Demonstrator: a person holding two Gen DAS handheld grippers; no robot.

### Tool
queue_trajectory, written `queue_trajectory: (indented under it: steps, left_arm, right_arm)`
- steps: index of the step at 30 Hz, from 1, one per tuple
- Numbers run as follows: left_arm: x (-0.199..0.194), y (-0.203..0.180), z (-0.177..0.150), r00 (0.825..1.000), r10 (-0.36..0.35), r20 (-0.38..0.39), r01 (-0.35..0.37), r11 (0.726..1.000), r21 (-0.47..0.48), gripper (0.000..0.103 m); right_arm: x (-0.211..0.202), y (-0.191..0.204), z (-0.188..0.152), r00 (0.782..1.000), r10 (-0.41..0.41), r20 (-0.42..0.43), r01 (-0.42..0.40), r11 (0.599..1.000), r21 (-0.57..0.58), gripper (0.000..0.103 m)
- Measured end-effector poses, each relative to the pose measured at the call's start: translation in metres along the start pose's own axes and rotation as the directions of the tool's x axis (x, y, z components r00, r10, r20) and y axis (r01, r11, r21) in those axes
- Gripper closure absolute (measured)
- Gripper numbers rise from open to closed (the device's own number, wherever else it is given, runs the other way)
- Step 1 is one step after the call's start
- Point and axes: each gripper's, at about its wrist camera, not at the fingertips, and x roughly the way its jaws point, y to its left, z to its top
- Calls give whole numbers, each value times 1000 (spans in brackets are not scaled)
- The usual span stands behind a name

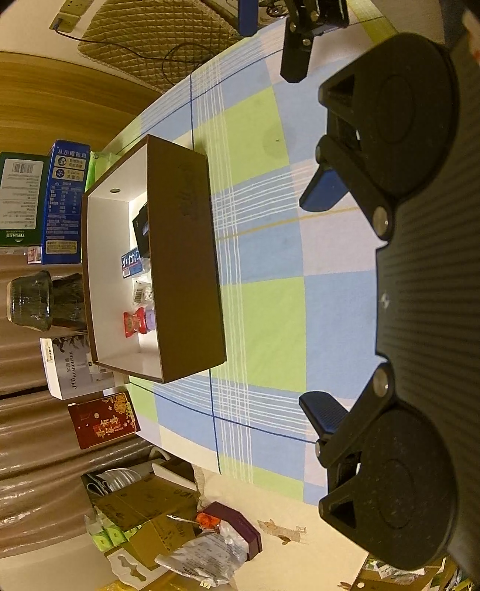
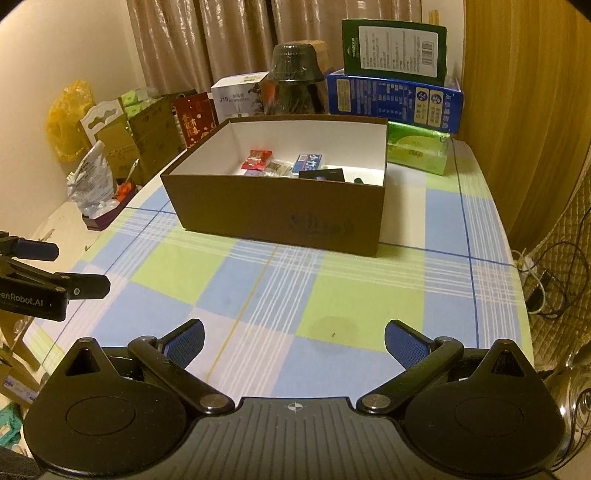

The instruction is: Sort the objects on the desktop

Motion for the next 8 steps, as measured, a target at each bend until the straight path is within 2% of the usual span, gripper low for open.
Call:
queue_trajectory:
  steps: [8]
  left_arm:
    - [-1, -1, 2, 1000, -8, 11, 8, 1000, 1, 1]
  right_arm:
    - [1, 2, 0, 1000, 5, 0, -5, 1000, 4, 2]
